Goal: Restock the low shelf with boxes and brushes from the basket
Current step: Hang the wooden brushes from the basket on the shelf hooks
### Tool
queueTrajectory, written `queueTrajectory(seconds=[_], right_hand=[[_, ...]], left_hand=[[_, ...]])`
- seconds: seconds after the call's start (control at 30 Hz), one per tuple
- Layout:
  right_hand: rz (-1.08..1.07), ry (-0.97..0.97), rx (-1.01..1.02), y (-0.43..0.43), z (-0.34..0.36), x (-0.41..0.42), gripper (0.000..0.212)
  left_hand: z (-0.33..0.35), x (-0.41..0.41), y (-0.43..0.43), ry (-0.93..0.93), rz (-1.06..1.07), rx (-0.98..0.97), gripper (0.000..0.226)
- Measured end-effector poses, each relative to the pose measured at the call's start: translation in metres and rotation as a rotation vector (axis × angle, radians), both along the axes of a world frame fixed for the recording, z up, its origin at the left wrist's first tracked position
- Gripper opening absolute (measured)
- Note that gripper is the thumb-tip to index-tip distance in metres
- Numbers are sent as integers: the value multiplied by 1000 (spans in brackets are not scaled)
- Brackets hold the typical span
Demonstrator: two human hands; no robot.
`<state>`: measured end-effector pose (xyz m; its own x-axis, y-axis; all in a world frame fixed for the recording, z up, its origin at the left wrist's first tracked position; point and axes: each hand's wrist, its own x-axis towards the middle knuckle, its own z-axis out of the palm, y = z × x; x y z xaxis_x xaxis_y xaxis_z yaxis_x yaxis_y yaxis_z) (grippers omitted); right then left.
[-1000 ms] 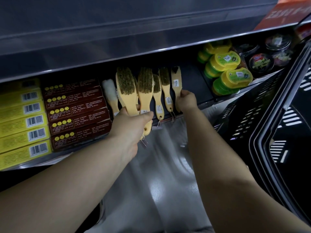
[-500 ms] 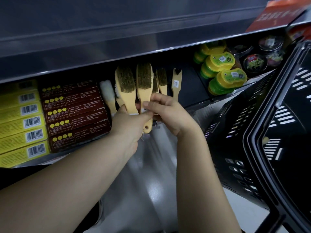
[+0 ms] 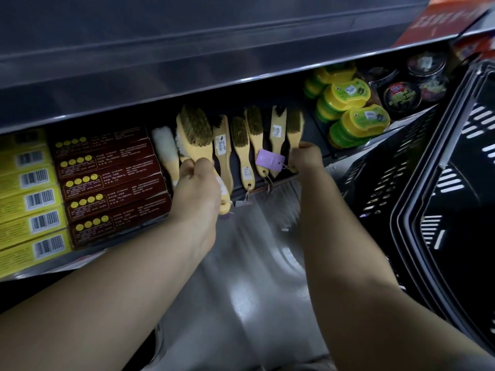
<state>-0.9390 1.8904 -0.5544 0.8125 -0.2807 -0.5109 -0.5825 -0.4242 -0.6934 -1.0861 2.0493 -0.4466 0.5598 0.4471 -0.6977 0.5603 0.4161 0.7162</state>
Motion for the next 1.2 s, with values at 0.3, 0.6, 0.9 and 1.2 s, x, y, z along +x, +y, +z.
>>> queueTrajectory(seconds=[0.3,0.6,0.9,1.2], right_hand=[[-241,-30,363,-18,0,-19,14],[157,-103,-164,-19,-23,-20,30],[281,-179,-450,-4,5,-38,29],[585,8,736,16,72,-97,37]], left_hand=[[-1,3,-8,-1,-39,-42,13],[-13,0,-7,0,-146,-24,20],[-16,3,-17,-77,-182,-82,11],[-13,12,-18,-111,-95,-117,23]])
